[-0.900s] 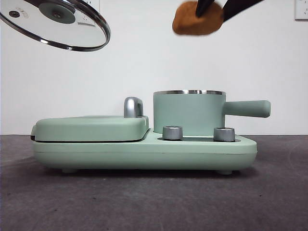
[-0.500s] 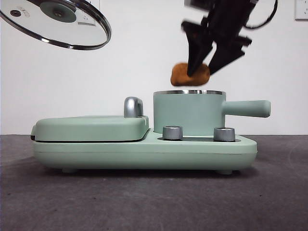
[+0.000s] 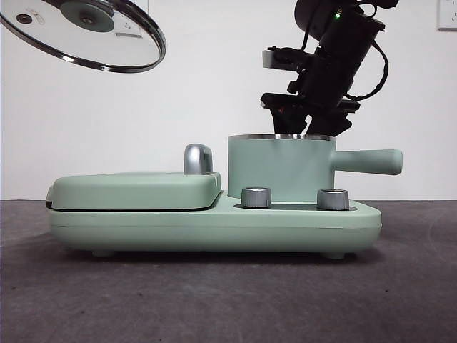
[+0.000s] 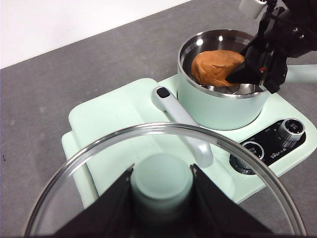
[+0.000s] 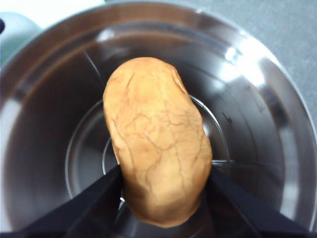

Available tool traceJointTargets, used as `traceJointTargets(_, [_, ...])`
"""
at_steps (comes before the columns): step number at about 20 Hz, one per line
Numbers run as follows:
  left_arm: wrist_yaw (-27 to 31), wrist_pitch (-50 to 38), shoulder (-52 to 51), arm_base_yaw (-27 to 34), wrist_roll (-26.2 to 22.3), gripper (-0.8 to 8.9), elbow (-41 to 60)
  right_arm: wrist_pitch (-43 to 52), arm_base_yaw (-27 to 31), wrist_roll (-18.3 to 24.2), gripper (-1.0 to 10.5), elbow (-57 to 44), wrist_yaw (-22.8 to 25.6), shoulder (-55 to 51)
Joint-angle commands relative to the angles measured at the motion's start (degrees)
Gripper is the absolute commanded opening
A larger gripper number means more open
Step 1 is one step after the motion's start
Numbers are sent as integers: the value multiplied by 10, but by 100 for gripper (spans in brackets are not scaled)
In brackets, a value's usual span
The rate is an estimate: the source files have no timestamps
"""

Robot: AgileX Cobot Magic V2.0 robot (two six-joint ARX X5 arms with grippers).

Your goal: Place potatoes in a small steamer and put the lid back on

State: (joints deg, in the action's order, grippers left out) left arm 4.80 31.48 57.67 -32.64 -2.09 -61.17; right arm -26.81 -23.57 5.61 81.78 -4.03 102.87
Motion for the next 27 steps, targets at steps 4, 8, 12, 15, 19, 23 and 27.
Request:
traceJointTargets(4, [2, -15, 0, -3, 2, 14, -9, -2, -3, 11, 366, 13, -5, 12])
traceJointTargets(8, [2, -15, 0, -3, 2, 14, -9, -11, -8, 8, 366, 16, -7, -35])
traceJointTargets(12, [2, -15, 0, -3, 2, 14, -9, -102, -18, -17, 365, 10, -34, -132])
traceJointTargets(15, [2, -15, 0, -3, 2, 14, -9, -64, -42, -27, 361, -68, -11, -224])
traceJointTargets(19, [2, -15, 0, -3, 2, 14, -9, 40, -83, -74, 361, -240, 16, -384])
traceJointTargets(23, [2, -16, 3, -3, 2, 14, -9, 58, -118, -84, 361, -328, 55, -482])
traceJointTargets(27, [-10, -21, 16, -4, 3, 14, -9, 45, -150, -98, 361, -393, 92, -573])
